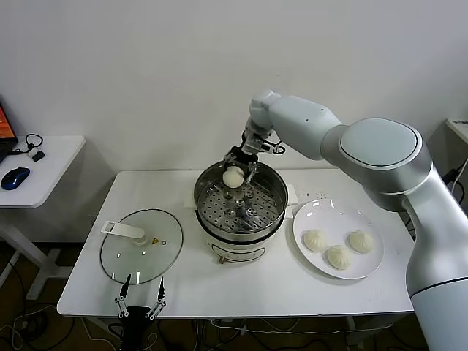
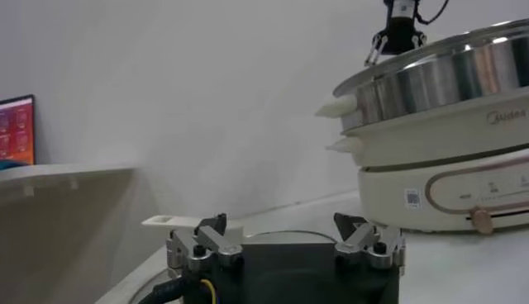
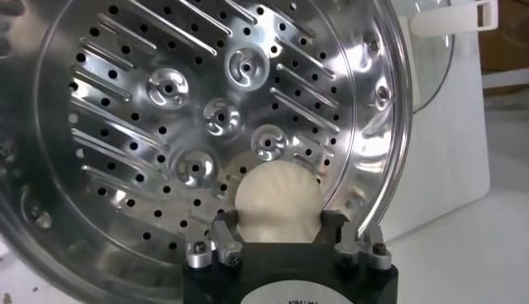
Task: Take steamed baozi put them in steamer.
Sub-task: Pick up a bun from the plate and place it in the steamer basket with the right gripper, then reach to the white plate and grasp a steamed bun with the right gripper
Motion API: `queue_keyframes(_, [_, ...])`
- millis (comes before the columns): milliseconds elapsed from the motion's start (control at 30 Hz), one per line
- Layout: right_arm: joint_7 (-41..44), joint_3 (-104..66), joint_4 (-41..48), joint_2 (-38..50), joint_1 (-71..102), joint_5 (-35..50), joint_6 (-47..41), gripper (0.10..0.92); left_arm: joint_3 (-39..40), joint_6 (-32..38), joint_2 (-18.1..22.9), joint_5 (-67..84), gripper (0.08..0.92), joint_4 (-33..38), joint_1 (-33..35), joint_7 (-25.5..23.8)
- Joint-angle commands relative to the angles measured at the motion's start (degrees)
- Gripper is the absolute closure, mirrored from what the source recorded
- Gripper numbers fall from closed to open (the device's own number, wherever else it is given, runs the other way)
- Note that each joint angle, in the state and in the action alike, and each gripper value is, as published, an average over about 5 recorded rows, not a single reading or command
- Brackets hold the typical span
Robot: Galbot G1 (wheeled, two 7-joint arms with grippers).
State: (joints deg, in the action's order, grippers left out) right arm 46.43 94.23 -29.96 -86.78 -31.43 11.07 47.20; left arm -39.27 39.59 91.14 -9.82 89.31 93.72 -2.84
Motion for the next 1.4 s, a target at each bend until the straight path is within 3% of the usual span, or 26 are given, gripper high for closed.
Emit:
queue_keyframes(33, [-0.18, -0.15, 1.25, -0.92, 1.20, 0.61, 2.80, 0.238, -0.05, 0.02, 0.04, 0.02, 0.177, 0.06, 0.08, -0.06])
queue_keyframes(267, [0.56, 2.73, -2.79, 1.41, -2.43, 5.07, 2.80, 0.203, -0.20, 0.05, 0.06, -0.06, 0.177, 0.36, 0.34, -0.14])
queue_keyframes(533, [7.42, 17.21, -19.97, 7.82, -17.98, 30.18, 2.12, 0.203, -0.36, -0.11, -0.01, -0.27, 0.177, 0.88, 1.05, -0.20])
queue_keyframes(667, [5.77, 25.88, -30.09, 12.34, -27.01, 38.26, -8.01, 0.203, -0.26, -0.31, -0.04, -0.36, 0.177, 1.01, 1.12, -0.21])
queue_keyframes(1067, [7.49, 38.13, -44.59, 22.26, -39.71, 41.89, -40.33, 0.203, 0.62, -0.56, -0.14, -0.80, 0.177, 0.74, 0.98, -0.21])
queue_keyframes(1300, [0.86, 39.63, -54.72, 25.83, -41.97, 43.21, -61.49, 0.203, 0.70, -0.69, -0.20, -0.93, 0.177, 0.40, 0.70, -0.27])
queue_keyframes(1400, [0.15, 38.86, -56.38, 27.13, -41.22, 44.32, -65.70, 0.203, 0.66, -0.67, -0.24, -0.99, 0.177, 0.23, 0.57, -0.33])
